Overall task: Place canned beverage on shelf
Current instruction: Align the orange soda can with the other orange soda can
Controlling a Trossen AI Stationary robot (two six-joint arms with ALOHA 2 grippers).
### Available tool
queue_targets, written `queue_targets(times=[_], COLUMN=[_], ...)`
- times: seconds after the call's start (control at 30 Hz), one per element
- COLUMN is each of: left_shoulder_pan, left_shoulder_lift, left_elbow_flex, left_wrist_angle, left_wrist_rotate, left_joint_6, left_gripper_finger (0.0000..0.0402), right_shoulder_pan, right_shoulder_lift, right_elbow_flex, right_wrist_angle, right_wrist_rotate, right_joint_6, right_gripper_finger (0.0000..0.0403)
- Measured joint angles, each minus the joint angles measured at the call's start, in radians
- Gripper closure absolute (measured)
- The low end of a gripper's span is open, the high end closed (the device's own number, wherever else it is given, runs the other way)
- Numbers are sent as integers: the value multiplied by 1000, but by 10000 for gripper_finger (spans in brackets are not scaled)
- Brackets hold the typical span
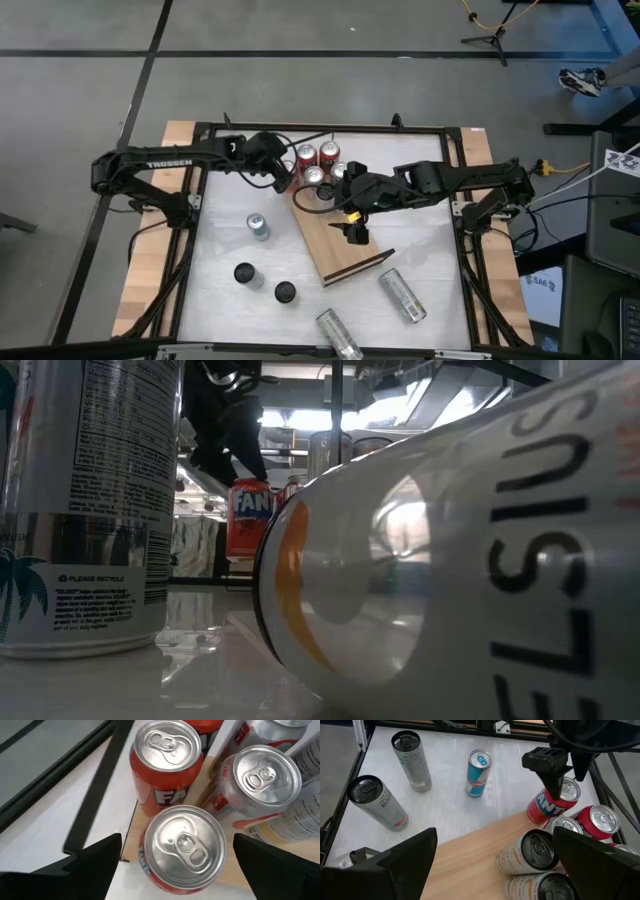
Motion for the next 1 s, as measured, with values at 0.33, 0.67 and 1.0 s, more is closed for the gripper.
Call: queue_targets(times=[0.33, 0.67, 1.0], left_shoulder_pan=[-27, -29, -27], left_shoulder_lift=[15, 22, 22], left_elbow_flex=[-1, -1, -1], left_wrist_angle=[-24, -60, -62], left_wrist_rotate=[1, -26, -98], left_joint_6=[1, 2, 25], left_gripper_finger=[26, 26, 26], right_shoulder_pan=[0, 0, 0], right_shoulder_lift=[0, 0, 0], right_elbow_flex=[0, 0, 0], right_wrist_angle=[-1, -1, -1], right_wrist_rotate=[0, 0, 0], right_joint_6=[0, 0, 0], right_gripper_finger=[10, 10, 11])
